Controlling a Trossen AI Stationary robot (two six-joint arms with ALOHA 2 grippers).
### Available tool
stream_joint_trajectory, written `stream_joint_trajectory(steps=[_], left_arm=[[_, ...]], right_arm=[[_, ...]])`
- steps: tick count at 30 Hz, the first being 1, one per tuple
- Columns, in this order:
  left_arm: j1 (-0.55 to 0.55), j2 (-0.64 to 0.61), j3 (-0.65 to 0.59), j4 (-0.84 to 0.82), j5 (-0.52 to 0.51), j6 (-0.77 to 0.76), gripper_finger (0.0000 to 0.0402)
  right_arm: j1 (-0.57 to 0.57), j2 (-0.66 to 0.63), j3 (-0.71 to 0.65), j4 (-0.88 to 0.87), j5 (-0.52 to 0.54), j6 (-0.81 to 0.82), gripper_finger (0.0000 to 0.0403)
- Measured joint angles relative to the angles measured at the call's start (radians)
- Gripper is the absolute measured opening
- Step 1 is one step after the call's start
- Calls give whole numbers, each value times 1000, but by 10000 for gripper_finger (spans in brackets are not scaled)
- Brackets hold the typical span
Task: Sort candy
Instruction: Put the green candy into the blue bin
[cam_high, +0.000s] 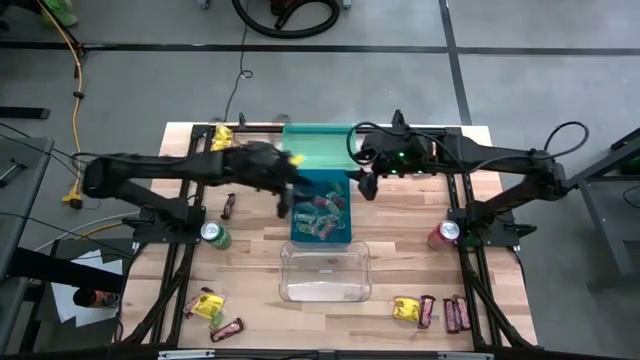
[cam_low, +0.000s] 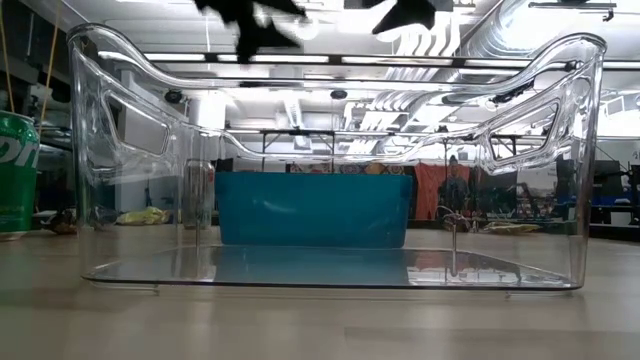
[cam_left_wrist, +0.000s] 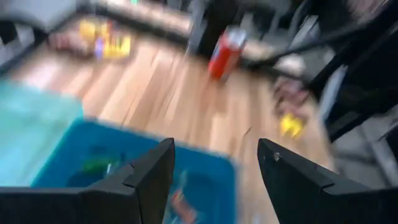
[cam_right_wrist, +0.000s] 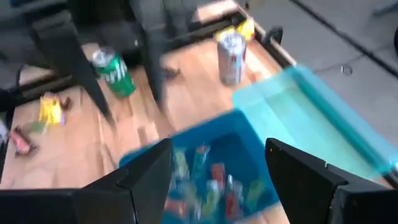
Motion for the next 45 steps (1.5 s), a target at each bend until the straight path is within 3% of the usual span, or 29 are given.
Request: stream_joint_trajectory(steps=[3, 10, 13, 16, 20, 23, 29, 34, 38, 45], left_arm=[[-24, -128, 0, 27, -15, -7, 218], [-94, -314, 1, 15, -185, -10, 218], [-136, -340, 1, -58, -186, -103, 218], [-237, -329, 2, -270, -100, -214, 218], [-421, -263, 0, -669, -44, -396, 215], [-586, -190, -1, -799, -43, -535, 209], [-892, -1, -1, -702, -27, -695, 203], [-1058, 174, -1, -502, -33, -766, 202], [-1138, 306, 0, -416, -62, -751, 202], [-1170, 459, 0, -556, -110, -792, 202]], right_arm=[[8, -42, 0, -67, -22, 33, 252], [40, -126, 0, -163, -40, 80, 252], [42, -130, 0, -164, -36, 112, 252], [42, -121, 0, -164, -35, 116, 252], [42, -94, 0, -163, -35, 110, 252], [42, -78, 0, -163, -35, 86, 252], [39, -42, 0, -165, -35, 55, 252], [39, -26, 0, -165, -35, 15, 252], [39, -21, 0, -165, -35, -11, 252], [39, -21, 0, -165, -33, -14, 252]])
